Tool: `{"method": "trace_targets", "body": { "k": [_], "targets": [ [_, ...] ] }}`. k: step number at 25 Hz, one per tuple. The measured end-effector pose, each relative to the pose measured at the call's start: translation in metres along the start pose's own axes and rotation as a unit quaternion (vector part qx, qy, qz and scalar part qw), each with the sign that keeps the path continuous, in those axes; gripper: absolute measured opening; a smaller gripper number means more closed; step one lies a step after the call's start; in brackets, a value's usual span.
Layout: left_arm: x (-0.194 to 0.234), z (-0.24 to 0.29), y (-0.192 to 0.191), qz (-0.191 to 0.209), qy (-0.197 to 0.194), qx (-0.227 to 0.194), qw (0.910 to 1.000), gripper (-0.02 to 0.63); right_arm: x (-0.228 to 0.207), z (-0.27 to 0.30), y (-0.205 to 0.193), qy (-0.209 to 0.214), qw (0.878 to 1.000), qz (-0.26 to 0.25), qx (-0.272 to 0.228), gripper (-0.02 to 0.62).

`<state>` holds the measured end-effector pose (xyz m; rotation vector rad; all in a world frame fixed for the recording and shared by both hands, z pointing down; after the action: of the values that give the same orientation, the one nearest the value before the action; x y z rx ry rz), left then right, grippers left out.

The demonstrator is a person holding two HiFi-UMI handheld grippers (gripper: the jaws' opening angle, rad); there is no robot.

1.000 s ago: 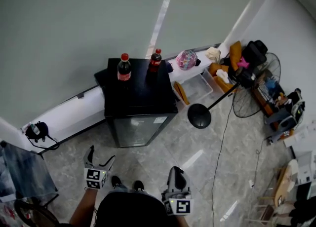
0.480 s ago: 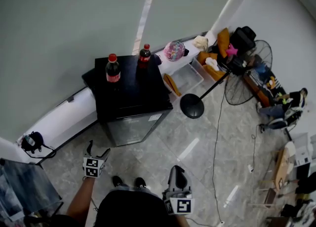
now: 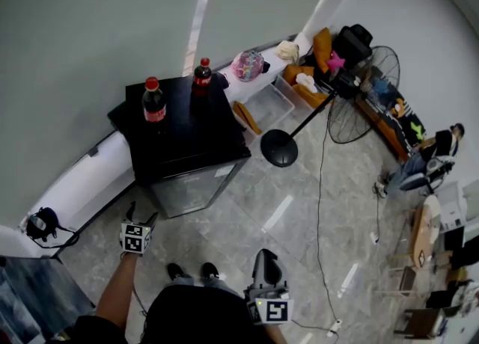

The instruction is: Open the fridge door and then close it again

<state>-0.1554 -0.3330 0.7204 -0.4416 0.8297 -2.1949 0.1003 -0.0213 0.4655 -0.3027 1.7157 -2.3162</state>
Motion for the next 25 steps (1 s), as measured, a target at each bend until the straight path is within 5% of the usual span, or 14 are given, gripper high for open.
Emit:
{"method": "trace_targets", "body": {
  "k": [17,19,25],
  "targets": [
    [0.009,0.046,0.021,0.009,-0.027,0.026,0.9992,0.181,-0.008,-0.011,-0.013,-0.018,1.000,-0.006,0.013,0.009],
    [0.013,0.047,0.022,0.007,-0.020,0.029,0.9994,0.112,-0.008,-0.012,-0.012,-0.017,1.000,-0.008,0.014,0.009],
    [0.016,0.046,0.025,0.020,-0.040,0.035,0.9984,0.104,-0.009,-0.012,-0.015,-0.013,1.000,-0.003,0.013,0.009]
  ]
}}
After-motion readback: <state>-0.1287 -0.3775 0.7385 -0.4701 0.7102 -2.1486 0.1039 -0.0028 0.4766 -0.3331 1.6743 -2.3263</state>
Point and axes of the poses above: the fingertips, and each gripper's own axes: z forward along the fingers, x to its left, y out of its top, the point moved 8 cm from there along -z, backward along the fingers, and after that the axes turned 10 degrees about x, right-handed, at the moved point
